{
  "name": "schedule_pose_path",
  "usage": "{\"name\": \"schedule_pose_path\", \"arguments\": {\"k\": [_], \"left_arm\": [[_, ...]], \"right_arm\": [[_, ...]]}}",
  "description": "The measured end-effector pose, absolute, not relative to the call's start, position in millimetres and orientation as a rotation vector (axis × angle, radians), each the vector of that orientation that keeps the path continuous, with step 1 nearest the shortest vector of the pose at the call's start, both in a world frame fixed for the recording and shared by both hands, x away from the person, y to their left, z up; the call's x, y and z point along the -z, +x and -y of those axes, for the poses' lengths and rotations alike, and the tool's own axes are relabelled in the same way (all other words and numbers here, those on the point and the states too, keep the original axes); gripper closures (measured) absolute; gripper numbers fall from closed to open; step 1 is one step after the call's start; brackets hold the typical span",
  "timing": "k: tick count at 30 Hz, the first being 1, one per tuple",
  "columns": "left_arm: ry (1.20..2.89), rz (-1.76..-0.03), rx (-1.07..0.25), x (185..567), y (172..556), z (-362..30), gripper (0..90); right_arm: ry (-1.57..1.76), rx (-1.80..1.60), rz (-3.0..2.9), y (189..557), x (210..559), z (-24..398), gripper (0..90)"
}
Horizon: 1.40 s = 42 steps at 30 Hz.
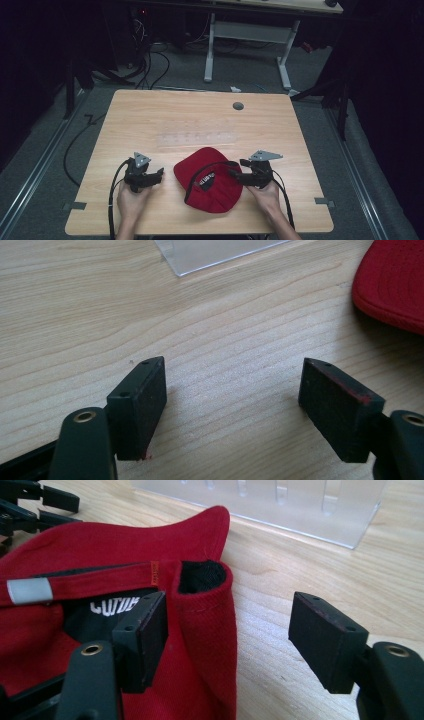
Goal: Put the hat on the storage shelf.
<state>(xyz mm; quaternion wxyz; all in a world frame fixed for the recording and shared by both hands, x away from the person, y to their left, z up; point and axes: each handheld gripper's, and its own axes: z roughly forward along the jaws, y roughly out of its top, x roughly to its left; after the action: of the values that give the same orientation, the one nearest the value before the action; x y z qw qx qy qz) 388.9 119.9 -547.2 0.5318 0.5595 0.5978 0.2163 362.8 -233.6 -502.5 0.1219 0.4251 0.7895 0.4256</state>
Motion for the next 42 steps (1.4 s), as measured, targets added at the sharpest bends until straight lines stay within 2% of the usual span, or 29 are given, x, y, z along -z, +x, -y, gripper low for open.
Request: {"name": "schedule_pose_path", "arguments": {"k": [9, 13, 16, 17, 19, 20, 22, 25, 42], "left_arm": [[1.334, -1.426, -0.516, 547.2, 388.9, -119.9, 27.4], [1.334, -1.426, -0.516, 547.2, 388.9, -119.9, 27.4], [1.334, -1.426, -0.516, 547.2, 388.9, -119.8, 27.4], [1.335, -1.426, -0.517, 547.2, 388.9, -119.8, 27.4], [1.335, -1.426, -0.516, 547.2, 388.9, -119.8, 27.4], [1.335, -1.426, -0.517, 547.2, 388.9, -119.8, 27.4], [1.334, -1.426, -0.516, 547.2, 388.9, -119.8, 27.4], [1.334, -1.426, -0.517, 547.2, 388.9, -119.8, 27.4], [1.335, -1.426, -0.517, 547.2, 388.8, -119.8, 27.5]], "right_arm": [[1.286, -1.236, -2.345, 373.0, 514.2, 227.1, 39.6], [1.275, -1.238, -2.356, 375.3, 517.6, 222.4, 45.8], [1.255, -1.238, -2.359, 375.6, 520.1, 218.2, 55.7], [1.255, -1.238, -2.359, 375.6, 520.1, 218.2, 55.7], [1.22, -1.228, -2.369, 375.2, 521.5, 216.4, 65.6], [1.22, -1.228, -2.369, 375.2, 521.5, 216.4, 65.6], [1.211, -1.246, -2.382, 376.1, 522.4, 217.3, 73.5], [1.223, -1.273, -2.388, 375.7, 521.2, 218.6, 78.7], [1.253, -1.37, -2.357, 372.1, 507.9, 229.9, 83.3]]}}
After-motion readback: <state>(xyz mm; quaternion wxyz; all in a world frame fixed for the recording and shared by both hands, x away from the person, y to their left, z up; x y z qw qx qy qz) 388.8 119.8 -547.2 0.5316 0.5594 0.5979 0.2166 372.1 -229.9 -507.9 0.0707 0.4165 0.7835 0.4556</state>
